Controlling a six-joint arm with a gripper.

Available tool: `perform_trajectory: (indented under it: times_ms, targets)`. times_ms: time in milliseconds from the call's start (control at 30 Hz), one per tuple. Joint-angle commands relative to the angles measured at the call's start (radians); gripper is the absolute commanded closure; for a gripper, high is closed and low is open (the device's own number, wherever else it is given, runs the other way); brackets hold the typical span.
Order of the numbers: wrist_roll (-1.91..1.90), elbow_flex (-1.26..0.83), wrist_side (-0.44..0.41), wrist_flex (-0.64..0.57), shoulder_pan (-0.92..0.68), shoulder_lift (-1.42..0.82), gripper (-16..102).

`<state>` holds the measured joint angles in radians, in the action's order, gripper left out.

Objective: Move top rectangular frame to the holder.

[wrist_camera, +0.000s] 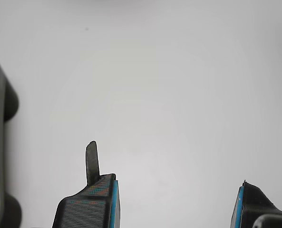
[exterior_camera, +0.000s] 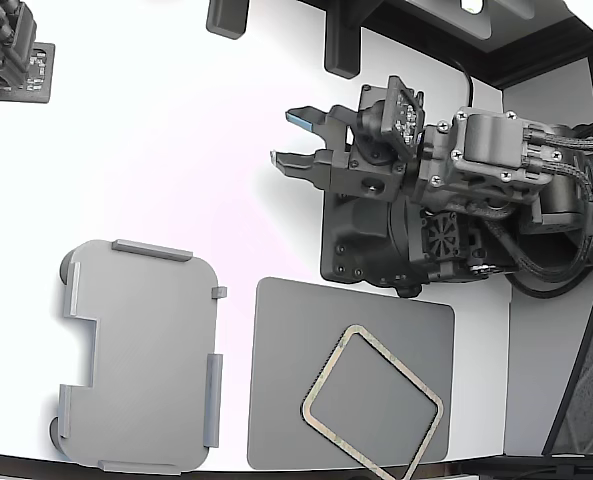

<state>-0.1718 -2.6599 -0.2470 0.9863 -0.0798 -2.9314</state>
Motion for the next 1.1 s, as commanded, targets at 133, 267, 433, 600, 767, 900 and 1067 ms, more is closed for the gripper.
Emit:
perform_trajectory:
  times_ms: [133, 267, 433, 600, 767, 900, 1067]
  targets:
    - [0.117, 0.167, 0.204, -0.129, 0.015, 0.109, -13]
    - [0.107, 0.149, 0.202, -0.135, 0.015, 0.084, -12]
    - [0.190, 0.249, 0.285, -0.127, 0.006, 0.195, -14]
    - [0.307, 0.423, 0.281, -0.028, -0.130, 0.336, -9]
    - [0.568, 0.618, 0.255, 0.155, -0.347, 0.505, -12]
    - [0.494, 0.681, 0.080, 0.218, -0.594, 0.604, -14]
    - [0.480, 0.848, 0.107, 0.360, -0.749, 0.753, -13]
